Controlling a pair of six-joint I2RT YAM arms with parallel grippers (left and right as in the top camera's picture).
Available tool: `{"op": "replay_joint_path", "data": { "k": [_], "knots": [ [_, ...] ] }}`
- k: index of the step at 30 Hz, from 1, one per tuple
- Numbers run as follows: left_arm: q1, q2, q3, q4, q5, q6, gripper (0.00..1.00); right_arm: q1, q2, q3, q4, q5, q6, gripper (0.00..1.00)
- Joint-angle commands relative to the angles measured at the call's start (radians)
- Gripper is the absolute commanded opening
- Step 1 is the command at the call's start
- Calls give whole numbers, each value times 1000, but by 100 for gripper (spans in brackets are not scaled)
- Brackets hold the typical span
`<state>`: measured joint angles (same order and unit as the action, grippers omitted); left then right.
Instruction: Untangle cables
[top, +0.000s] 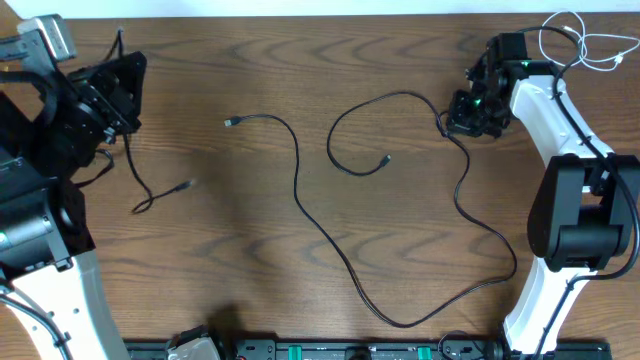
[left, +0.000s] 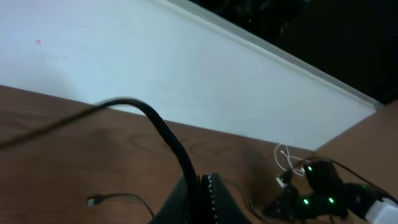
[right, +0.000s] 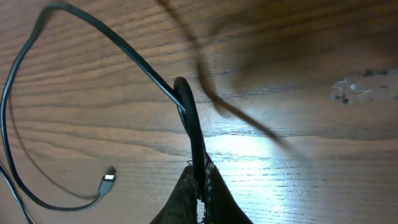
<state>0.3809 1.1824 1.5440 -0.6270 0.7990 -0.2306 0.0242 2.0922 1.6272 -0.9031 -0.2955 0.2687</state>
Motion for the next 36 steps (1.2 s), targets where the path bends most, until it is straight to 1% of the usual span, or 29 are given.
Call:
{"op": "replay_joint_path", "data": {
  "k": [1, 5, 10, 14, 17, 20, 23, 25, 26, 28, 29, 30, 31, 35, 36],
  "knots": [
    [-16, 11, 10, -18, 24, 31, 7, 27, 9, -2, -7, -53, -93, 1],
    [-16, 16, 10, -68, 24, 45, 7, 51, -3, -2, -38, -79, -125, 1],
    [-16, 19, 10, -130, 20, 83, 7, 105, -82, -2, -79, -88, -166, 1],
    [-16, 19, 10, -135, 20, 89, 7, 207, -131, -2, -79, -101, -188, 1],
    [-16, 19, 10, -136, 16, 101, 7, 286, -121, -2, -78, -62, -137, 1],
    [-16, 19, 10, -151, -47, 103, 7, 315, -115, -2, -77, -33, -97, 1],
    [-16, 20, 10, -198, -177, 104, 7, 351, -115, -2, -78, -50, -98, 2],
    [-16, 26, 10, -234, -237, 103, 7, 374, -115, -3, -79, -12, -98, 8],
    [-16, 30, 10, -255, -258, 103, 7, 383, -115, -3, -78, 7, -97, 13],
    [-16, 48, 10, -305, -297, 107, 7, 404, -115, -3, -77, 34, -99, 30],
    [-16, 61, 10, -330, -314, 107, 7, 414, -115, -3, -76, 35, -116, 36],
    [-16, 69, 10, -343, -322, 108, 7, 422, -115, -3, -75, 34, -129, 40],
    [-16, 90, 10, -368, -322, 120, 7, 433, -115, -3, -73, 35, -145, 44],
    [-16, 136, 10, -402, -322, 130, 7, 471, -109, -3, -64, 35, -177, 49],
    [-16, 150, 10, -405, -322, 130, 7, 483, -105, -5, -60, 35, -182, 52]
  ]
}}
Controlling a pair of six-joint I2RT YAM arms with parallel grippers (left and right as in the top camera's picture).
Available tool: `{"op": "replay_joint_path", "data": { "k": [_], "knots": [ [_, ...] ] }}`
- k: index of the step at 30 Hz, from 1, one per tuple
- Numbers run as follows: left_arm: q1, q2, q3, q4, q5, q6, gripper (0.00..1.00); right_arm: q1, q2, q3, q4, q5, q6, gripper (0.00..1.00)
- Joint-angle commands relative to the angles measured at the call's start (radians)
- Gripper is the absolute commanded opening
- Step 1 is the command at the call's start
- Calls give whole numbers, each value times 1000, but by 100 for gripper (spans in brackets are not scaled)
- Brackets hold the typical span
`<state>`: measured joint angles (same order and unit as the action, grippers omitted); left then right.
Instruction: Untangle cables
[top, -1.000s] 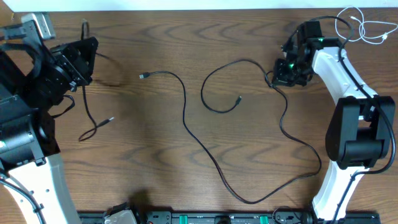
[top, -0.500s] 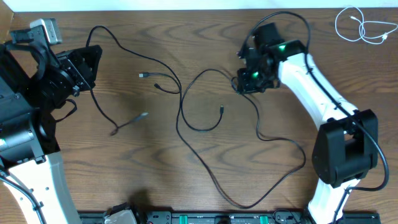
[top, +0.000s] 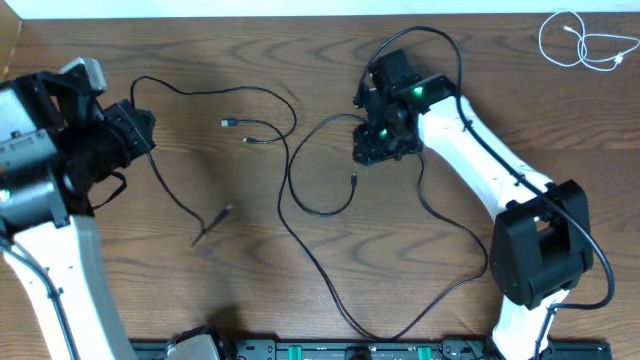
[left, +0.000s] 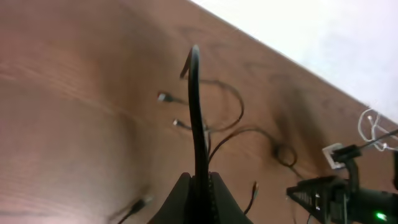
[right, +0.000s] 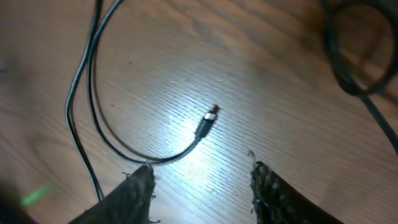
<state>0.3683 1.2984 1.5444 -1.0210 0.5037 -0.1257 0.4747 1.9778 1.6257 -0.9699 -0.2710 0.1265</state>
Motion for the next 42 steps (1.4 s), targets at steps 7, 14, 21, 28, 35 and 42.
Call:
{"op": "replay_joint_path", "data": {
  "k": [7, 14, 21, 28, 35, 42],
  "knots": [
    [-3, 55, 10, 13, -123, 27, 7, 156, 27, -3, 48, -7, -154, 64],
    [-3, 55, 10, 12, -210, 24, 7, 322, 138, -3, 208, 186, 78, 77],
    [-3, 55, 10, 5, -210, 24, 7, 378, 209, -3, 298, 396, 461, 78],
    [-3, 55, 10, -5, -210, 24, 7, 400, 258, -3, 421, 274, 463, 77],
    [-3, 55, 10, -10, -210, 24, 7, 473, 315, -3, 439, 305, 417, 69],
    [-3, 55, 10, -12, -210, 24, 7, 481, 325, -3, 375, 385, 457, 41]
  ]
}}
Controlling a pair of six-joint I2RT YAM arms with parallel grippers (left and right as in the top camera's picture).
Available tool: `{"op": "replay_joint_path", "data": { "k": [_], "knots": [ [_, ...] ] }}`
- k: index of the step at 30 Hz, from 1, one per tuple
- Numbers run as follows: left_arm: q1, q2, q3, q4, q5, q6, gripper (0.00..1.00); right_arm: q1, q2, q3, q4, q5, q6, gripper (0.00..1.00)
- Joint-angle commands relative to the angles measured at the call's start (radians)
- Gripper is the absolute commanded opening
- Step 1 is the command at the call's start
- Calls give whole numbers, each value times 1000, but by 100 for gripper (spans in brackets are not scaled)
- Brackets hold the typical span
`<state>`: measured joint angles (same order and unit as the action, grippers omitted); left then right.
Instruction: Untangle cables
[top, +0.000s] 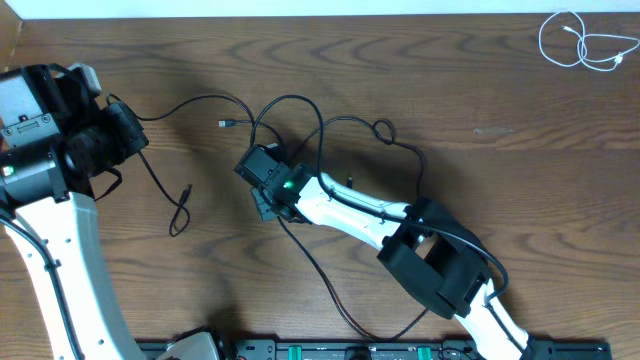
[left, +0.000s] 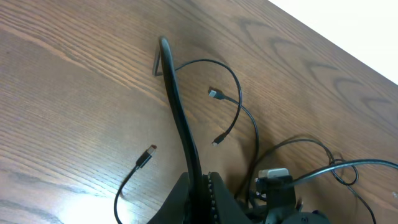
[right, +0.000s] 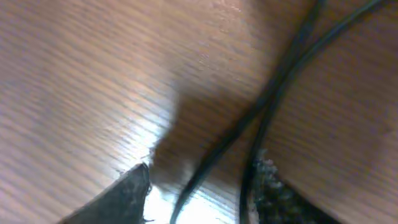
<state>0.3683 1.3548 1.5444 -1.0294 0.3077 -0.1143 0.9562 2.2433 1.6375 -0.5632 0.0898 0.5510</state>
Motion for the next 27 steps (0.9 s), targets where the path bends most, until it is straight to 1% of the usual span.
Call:
{"op": "replay_joint_path", "data": {
  "k": [1, 2, 6, 9, 11, 13, 18, 23, 27],
  "knots": [
    [-3, -2, 10, -3, -14, 13, 7, -1, 60, -15, -35, 25, 32, 35],
    [-3, -2, 10, -3, -14, 13, 7, -1, 60, -15, -35, 25, 32, 31],
    [-3, -2, 10, -6, -14, 13, 7, -1, 60, -15, -47, 31, 32, 22],
    [-3, -2, 10, -7, -14, 13, 7, -12, 58, -3, -61, 62, 32, 1],
    [-3, -2, 10, -10, -14, 13, 7, -29, 56, 34, -111, 90, 32, 1],
    [-3, -2, 10, -10, -14, 13, 7, -58, 51, 99, -198, 100, 11, 1],
    [-3, -2, 10, -10, -13, 13, 7, -169, -1, 320, -443, 81, -184, 1],
    [-3, -2, 10, -10, -13, 13, 7, -322, -69, 567, -657, 15, -332, 1],
    [-3, -2, 10, -10, -5, 13, 7, -484, -109, 765, -797, 16, -397, 1]
  ]
}}
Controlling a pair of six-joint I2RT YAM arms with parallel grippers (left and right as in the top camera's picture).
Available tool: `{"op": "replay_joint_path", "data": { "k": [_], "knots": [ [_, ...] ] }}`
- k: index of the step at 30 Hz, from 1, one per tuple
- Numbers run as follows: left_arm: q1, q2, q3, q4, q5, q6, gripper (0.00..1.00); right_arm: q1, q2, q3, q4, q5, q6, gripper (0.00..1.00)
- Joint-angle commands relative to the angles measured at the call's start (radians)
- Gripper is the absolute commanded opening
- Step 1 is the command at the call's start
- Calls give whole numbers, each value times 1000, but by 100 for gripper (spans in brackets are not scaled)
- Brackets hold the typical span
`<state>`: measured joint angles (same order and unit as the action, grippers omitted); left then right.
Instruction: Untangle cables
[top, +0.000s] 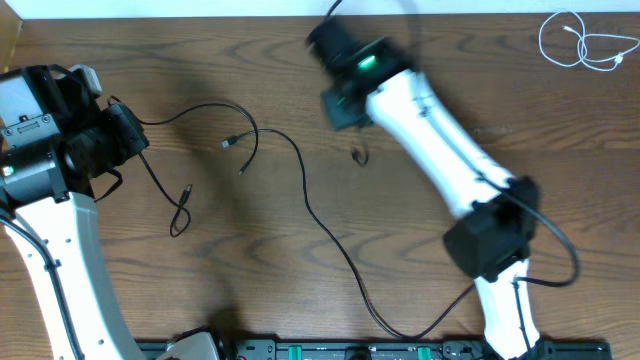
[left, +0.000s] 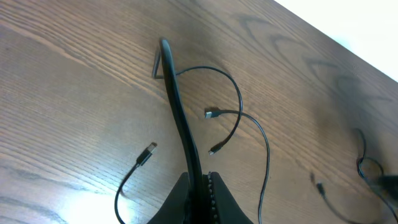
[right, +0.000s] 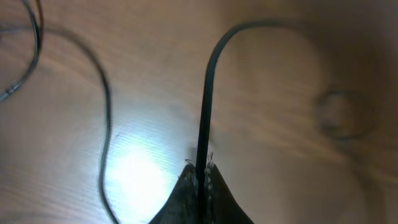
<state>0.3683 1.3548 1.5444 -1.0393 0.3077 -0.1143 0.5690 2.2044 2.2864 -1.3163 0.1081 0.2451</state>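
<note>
My left gripper (top: 118, 140) at the left of the table is shut on a thin black cable (left: 177, 106). That cable loops out to the right and down, and its plugs (left: 211, 113) lie on the wood. A long black cable (top: 320, 225) snakes from the middle towards the near edge. My right gripper (top: 342, 103), blurred, is at the far middle and shut on a black cable (right: 207, 93). A plug (top: 360, 155) hangs just below it. In the wrist views the left gripper (left: 200, 182) and the right gripper (right: 202, 169) each pinch a strand.
A coiled white cable (top: 580, 40) lies at the far right corner. The brown wooden table (top: 520, 120) ends at a white wall along the far edge. A black rail with green lights (top: 330, 350) runs along the near edge.
My right gripper was open and low over crossing strands left of the middle. Now it is shut on a black cable at the far middle. The loops in the middle are gone. The left arm has not moved.
Both grippers were shut on cables at opposite far corners. Then the right gripper stood open over the middle, and the left held its cable nearer in. Then the right was open at the crossing beside the left's cable. Now it holds a strand at the far middle.
</note>
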Motion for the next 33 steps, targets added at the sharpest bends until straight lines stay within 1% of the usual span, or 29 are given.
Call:
{"op": "replay_joint_path", "data": {
  "k": [1, 4, 7, 10, 12, 13, 15, 19, 22, 23, 24, 25, 26, 27, 28, 29, 30, 32, 33],
  "knots": [
    [-3, -2, 10, 0, -1, 11, 7, -138, -75, 155, -61, -3, -93, 1],
    [-11, -2, 10, 0, -2, 5, 7, -269, -80, 251, -121, 0, -110, 1],
    [-19, -2, 10, 1, -2, 5, 7, -384, -80, 284, -164, 13, -113, 1],
    [-29, -2, 10, 8, -2, 5, 7, -459, -80, 323, -153, 4, -126, 1],
    [-35, -2, 10, 9, -2, 5, 7, -486, -80, 355, -127, -46, -142, 1],
    [-39, -2, 10, 10, -2, 5, 7, -497, -80, 388, -92, -111, -157, 1],
    [-39, -2, 10, 11, -2, 4, 7, -497, -80, 418, -47, -143, -157, 1],
    [-39, -2, 10, 16, -2, 1, 7, -461, -80, 451, 97, -145, -156, 1],
    [-39, -2, 10, 23, -2, 1, 7, -435, -77, 451, 156, -143, -157, 1],
    [-39, -2, 10, 25, -2, 1, 7, -422, -77, 451, 172, -162, -173, 1],
    [-39, -2, 10, 28, -2, 1, 7, -404, -77, 451, 170, -230, -239, 1],
    [-39, -2, 10, 31, -2, 1, 7, -391, -77, 451, 149, -296, -282, 1],
    [-39, -2, 10, 31, -2, 1, 7, -334, -77, 448, -2, -436, -372, 1],
    [-39, -2, 10, 30, -2, 1, 7, -315, -77, 445, -56, -455, -391, 1],
    [-39, -2, 10, 30, -2, 1, 7, -274, -77, 435, -163, -486, -424, 1],
    [-39, -2, 10, 31, -2, 1, 7, -255, -77, 431, -206, -498, -439, 1],
    [-39, -2, 10, 31, -3, 1, 7, -216, -77, 419, -286, -511, -474, 1],
    [-39, -2, 10, 32, -3, 2, 7, -147, -77, 382, -383, -511, -511, 1],
    [-39, -2, 10, 34, -3, 2, 7, -129, -77, 367, -383, -507, -510, 1]
  ]
}}
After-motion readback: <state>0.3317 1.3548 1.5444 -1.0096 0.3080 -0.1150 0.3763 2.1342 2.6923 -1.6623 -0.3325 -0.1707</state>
